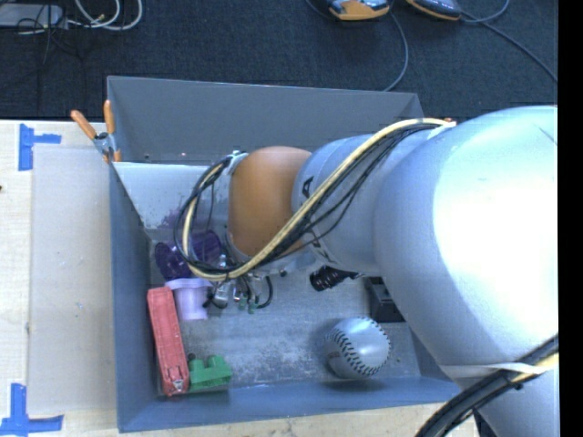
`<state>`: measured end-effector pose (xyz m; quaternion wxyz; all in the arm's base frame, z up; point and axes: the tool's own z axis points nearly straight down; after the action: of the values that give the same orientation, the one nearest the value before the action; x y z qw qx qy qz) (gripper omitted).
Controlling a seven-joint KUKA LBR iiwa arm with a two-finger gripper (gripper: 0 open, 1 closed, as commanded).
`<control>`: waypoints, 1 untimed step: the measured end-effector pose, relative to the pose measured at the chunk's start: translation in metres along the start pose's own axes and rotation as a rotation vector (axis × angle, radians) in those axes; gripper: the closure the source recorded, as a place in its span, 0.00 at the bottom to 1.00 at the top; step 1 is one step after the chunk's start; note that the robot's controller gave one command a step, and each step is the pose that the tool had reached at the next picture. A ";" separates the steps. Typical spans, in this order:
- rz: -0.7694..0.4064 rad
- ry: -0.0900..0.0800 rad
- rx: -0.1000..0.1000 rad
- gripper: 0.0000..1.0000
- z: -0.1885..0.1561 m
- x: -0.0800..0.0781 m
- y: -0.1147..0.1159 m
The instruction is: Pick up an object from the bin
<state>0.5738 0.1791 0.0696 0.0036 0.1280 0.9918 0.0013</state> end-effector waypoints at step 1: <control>-0.004 0.001 0.001 1.00 0.000 0.001 0.010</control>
Offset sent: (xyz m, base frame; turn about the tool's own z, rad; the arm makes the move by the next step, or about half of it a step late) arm 0.0094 0.0331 0.0004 -0.0034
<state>0.5758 0.1887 0.0697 0.0033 0.1258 0.9921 0.0008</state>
